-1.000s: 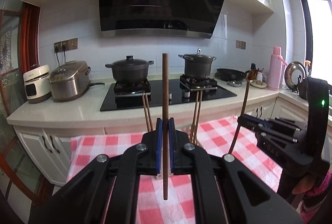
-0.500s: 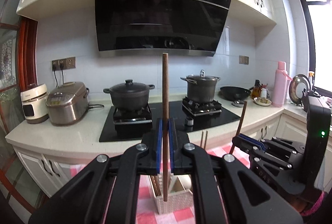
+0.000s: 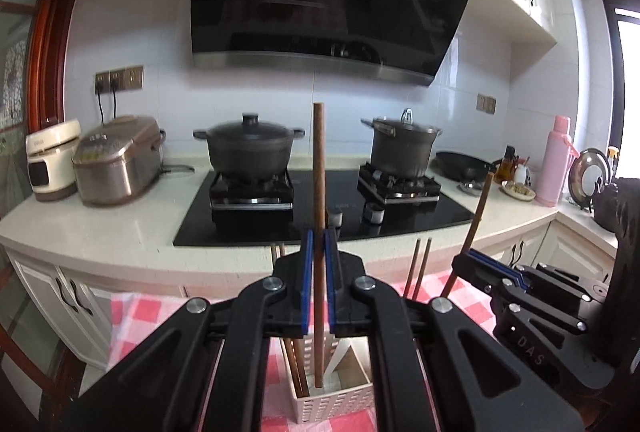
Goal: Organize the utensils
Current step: 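Lower the chopsticks into the caddy with both tools, then open both tools to release the chopsticks and pull back from the caddy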
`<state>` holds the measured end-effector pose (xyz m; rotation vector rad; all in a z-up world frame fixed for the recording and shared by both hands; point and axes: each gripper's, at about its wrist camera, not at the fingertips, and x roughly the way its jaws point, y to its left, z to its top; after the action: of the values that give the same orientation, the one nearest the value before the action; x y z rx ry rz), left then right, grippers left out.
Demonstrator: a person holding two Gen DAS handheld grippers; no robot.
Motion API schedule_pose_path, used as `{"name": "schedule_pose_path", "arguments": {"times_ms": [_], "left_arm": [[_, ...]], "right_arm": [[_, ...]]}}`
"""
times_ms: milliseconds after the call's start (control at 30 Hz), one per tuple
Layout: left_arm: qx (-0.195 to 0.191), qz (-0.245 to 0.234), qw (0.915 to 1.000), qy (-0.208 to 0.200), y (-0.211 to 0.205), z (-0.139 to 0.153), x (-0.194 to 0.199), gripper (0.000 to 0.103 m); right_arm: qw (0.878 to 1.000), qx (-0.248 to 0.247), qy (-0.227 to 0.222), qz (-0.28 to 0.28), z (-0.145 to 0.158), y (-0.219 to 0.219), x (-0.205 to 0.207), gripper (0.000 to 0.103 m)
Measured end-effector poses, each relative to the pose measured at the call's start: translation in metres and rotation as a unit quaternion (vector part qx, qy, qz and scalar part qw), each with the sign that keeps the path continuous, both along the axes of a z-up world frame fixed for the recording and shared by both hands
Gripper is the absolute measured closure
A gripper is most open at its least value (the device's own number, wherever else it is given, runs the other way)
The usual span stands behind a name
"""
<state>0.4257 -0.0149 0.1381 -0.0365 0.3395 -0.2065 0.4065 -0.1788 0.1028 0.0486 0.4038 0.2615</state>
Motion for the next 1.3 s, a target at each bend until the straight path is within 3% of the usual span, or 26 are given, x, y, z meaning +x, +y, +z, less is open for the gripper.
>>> {"name": "schedule_pose_path", "arguments": {"times_ms": [300,467,533,600,633,767,1033,1300], "left_arm": [[0.003,-0.008,0.9986,0.053,0.001,-0.049,0.017,0.097],[0.002,0.020,0.9973,0.071,0.008,-0.069,0.024,0.096],[0.002,0.034,0.9969,0.071,0.014,-0.072,0.025,0.079],[-0.001,0.046,0.9969,0.064,0.020,-0.072,0.021,0.070],[-0.003,0.049,0.9969,0.062,0.023,-0.071,0.019,0.067],[-0.002,0.064,0.9968,0.048,0.031,-0.066,0.003,0.058],[0.017,0.086,0.9955,0.036,0.032,-0.080,-0.048,0.020],[0.011,0.087,0.9932,0.077,0.032,-0.131,-0.092,0.012]], "right_arm": [[0.998,0.007,0.058,0.020,-0.034,0.005,0.021,0.096],[0.997,0.004,0.074,0.003,-0.048,0.004,0.034,0.091],[0.997,0.008,0.080,-0.006,-0.052,0.000,0.038,0.085],[0.997,0.017,0.080,-0.011,-0.053,-0.007,0.037,0.067],[0.997,0.019,0.077,-0.014,-0.053,-0.010,0.035,0.064],[0.997,0.020,0.074,-0.024,-0.054,-0.021,0.026,0.064],[0.996,0.022,0.082,-0.037,-0.071,-0.042,-0.013,0.064],[0.991,0.044,0.117,-0.043,-0.106,-0.055,-0.052,0.064]]}}
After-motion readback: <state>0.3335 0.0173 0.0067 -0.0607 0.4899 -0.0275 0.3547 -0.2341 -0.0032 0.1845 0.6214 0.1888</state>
